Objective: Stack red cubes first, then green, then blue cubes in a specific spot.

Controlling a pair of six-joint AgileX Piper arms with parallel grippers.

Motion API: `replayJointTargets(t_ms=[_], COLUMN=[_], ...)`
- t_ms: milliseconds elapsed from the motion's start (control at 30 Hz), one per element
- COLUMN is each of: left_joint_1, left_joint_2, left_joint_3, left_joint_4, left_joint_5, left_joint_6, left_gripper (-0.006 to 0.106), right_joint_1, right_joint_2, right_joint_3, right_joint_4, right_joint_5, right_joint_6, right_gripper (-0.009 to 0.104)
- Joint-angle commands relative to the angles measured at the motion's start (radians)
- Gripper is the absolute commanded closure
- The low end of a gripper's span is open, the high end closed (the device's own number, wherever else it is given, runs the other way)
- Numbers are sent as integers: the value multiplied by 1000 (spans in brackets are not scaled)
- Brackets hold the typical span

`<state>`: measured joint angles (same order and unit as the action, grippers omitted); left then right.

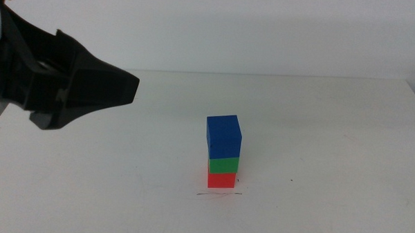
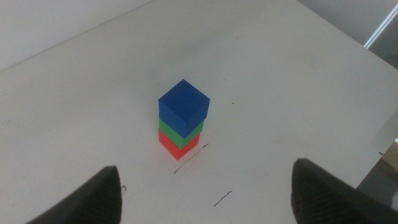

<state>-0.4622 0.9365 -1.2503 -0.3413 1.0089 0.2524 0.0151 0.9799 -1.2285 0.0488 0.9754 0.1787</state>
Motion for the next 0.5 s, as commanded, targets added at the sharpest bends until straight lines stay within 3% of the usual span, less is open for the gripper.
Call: replayJointTargets(t_ms=[0, 133, 300, 467], left_joint_1=[-3, -3, 47, 228], left_joint_2=[-10, -10, -12, -61], left_joint_3=[-24, -24, -13, 79], left_joint_4=[-28, -12, 189, 184], left_joint_5=[-68, -80, -222, -386], left_joint_6=[-3, -11, -103, -124], left_gripper=[7, 7, 7, 7], right_joint_1=[-7, -7, -7, -7], right_joint_2=[-11, -11, -11, -11], right_joint_3=[-22, -22, -22, -22], right_joint_4=[-2, -2, -2, -13], right_joint_5=[-47, -50, -50, -50], right_joint_6=[-13, -13, -13, -13], right_gripper=[9, 9, 9, 9])
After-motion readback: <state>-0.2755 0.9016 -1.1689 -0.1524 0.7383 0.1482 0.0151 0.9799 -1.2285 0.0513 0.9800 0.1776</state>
